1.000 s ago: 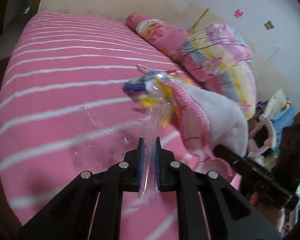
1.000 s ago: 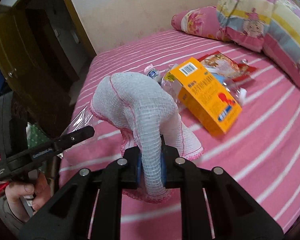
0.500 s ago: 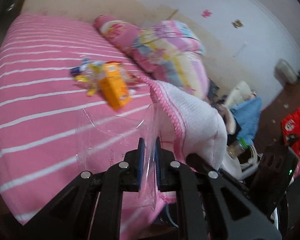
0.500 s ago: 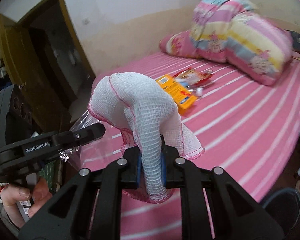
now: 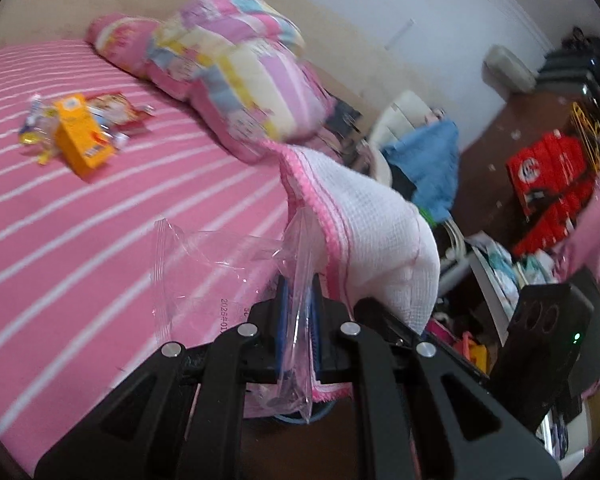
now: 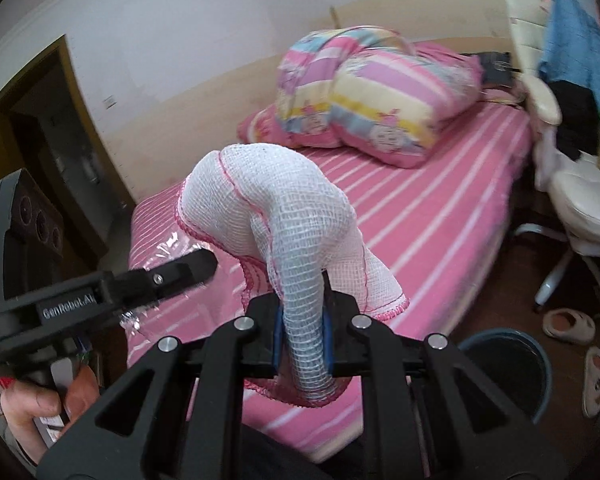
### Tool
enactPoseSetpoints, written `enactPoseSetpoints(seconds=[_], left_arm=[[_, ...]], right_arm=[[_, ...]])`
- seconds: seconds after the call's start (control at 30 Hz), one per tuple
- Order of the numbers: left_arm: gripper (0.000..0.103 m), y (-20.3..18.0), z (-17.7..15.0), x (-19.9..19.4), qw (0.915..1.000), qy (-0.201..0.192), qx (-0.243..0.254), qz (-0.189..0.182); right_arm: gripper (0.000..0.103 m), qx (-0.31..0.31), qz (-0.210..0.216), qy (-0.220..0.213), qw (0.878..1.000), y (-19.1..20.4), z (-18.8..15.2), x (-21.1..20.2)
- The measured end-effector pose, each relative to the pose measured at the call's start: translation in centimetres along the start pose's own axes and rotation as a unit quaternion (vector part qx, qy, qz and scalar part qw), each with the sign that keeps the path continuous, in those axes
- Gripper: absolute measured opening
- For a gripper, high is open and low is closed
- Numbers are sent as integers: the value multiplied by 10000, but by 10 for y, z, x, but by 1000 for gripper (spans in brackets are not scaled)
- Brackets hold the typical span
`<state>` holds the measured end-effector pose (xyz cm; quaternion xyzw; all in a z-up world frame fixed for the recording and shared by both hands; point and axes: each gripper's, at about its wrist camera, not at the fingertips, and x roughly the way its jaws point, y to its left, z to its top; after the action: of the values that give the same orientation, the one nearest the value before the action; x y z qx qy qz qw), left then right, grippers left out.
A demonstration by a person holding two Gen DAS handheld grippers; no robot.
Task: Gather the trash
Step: 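Carry the bag and gauze over the bin and open both tools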
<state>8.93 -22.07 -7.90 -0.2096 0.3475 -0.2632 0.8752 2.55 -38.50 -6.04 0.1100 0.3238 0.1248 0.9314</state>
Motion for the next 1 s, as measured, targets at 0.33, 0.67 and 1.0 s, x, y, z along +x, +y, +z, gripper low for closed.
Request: enactPoseSetpoints(seconds=[0.33, 0.67, 1.0], left_arm=[[9, -50, -30, 56, 9978, 495, 193, -407], [9, -66, -69, 153, 9893, 1251, 156, -734], [9, -61, -125, 261, 9664, 2468, 525, -484]], right_arm=[[16, 434, -571, -118, 9974, -71, -16, -46], [17, 1119, -1224, 302, 9857, -155, -57, -44], [18, 1825, -1686, 1117, 9622, -235, -112, -1]])
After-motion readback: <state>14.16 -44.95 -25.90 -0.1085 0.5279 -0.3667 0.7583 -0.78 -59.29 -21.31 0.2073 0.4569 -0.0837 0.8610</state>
